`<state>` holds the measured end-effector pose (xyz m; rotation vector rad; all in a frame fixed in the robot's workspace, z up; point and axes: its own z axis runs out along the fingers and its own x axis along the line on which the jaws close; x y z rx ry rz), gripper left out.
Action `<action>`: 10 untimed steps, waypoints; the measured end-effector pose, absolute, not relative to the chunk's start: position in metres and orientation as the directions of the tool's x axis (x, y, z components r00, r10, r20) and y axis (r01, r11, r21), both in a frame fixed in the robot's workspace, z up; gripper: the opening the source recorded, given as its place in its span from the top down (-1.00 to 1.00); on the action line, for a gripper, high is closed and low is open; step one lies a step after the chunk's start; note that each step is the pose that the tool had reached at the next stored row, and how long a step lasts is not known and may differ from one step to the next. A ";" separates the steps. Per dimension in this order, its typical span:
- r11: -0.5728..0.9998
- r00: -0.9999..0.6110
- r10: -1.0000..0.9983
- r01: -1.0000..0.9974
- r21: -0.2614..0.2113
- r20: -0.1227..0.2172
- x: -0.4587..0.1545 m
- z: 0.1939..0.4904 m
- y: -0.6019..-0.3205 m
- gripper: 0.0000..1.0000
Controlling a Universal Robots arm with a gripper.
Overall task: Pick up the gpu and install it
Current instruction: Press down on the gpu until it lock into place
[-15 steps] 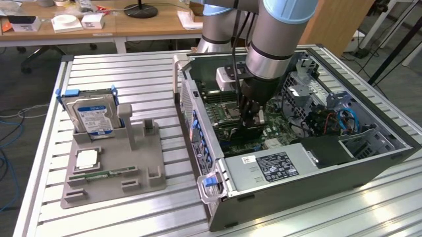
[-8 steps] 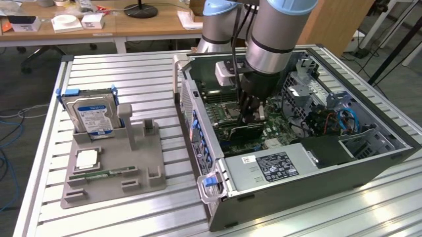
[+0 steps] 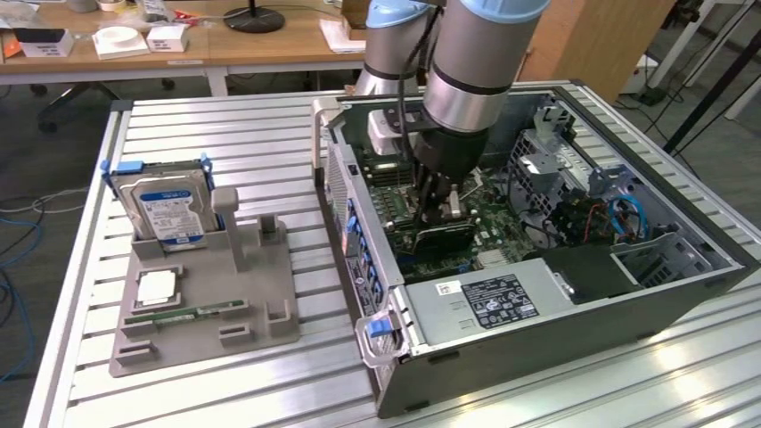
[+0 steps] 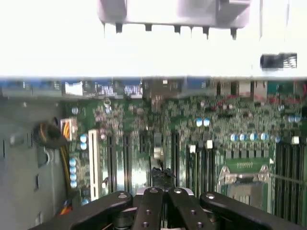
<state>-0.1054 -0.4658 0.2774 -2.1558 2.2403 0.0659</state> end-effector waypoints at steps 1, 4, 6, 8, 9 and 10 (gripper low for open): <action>0.038 -0.039 -0.998 -0.999 0.009 -0.052 -0.108 0.277 -0.466 0.79; 0.039 -0.040 -0.998 -0.999 0.009 -0.052 -0.115 0.277 -0.466 0.79; 0.040 -0.040 -0.998 -0.999 0.009 -0.052 -0.121 0.277 -0.466 0.79; 0.041 -0.041 -0.998 -0.999 0.009 -0.052 -0.125 0.277 -0.466 0.79; 0.041 -0.041 -0.998 -0.999 0.008 -0.052 -0.126 0.277 -0.466 0.79; 0.041 -0.041 -0.998 -0.999 0.009 -0.052 -0.127 0.277 -0.466 0.79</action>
